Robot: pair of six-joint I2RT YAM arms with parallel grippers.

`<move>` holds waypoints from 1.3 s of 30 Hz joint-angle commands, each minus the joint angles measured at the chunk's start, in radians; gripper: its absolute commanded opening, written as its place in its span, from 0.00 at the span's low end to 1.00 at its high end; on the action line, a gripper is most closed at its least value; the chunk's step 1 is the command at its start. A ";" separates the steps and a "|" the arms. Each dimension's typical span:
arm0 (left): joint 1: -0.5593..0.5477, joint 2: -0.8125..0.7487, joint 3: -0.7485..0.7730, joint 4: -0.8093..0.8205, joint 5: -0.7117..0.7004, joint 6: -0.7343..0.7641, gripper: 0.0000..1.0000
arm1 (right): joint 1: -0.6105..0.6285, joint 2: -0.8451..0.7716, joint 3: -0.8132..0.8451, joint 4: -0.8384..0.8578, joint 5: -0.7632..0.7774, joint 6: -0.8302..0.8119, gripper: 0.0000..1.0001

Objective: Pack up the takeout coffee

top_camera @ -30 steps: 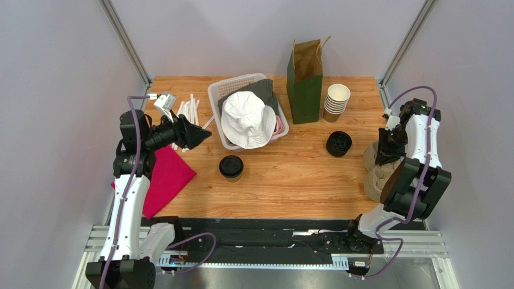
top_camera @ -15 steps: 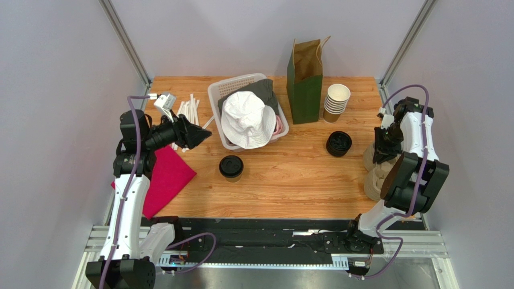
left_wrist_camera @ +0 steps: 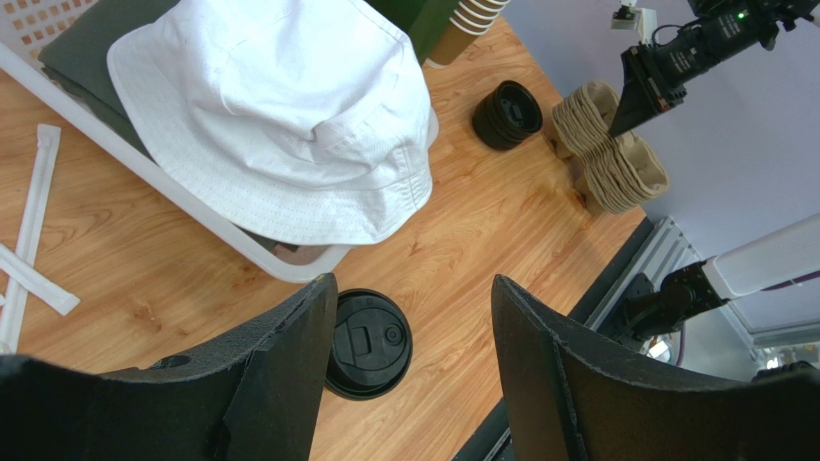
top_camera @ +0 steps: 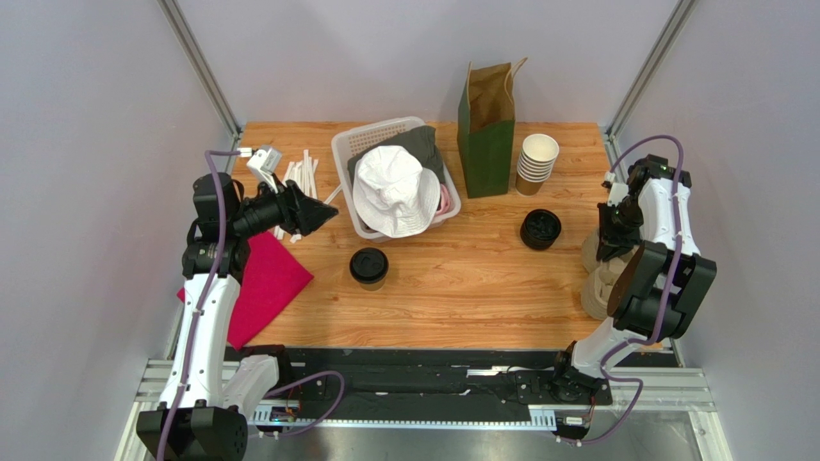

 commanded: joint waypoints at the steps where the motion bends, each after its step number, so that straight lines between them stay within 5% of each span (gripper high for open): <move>1: 0.008 -0.002 0.014 0.034 0.012 -0.007 0.69 | 0.003 0.004 0.000 0.038 0.033 -0.012 0.17; 22: 0.007 -0.005 0.011 0.034 0.012 -0.012 0.69 | 0.007 0.000 -0.022 0.058 0.083 -0.026 0.15; 32: 0.008 -0.005 0.008 0.034 0.012 -0.012 0.69 | 0.012 0.000 -0.031 0.067 0.123 -0.039 0.00; 39: 0.008 -0.004 0.008 0.039 0.012 -0.015 0.69 | 0.010 -0.032 0.001 0.026 0.058 -0.046 0.00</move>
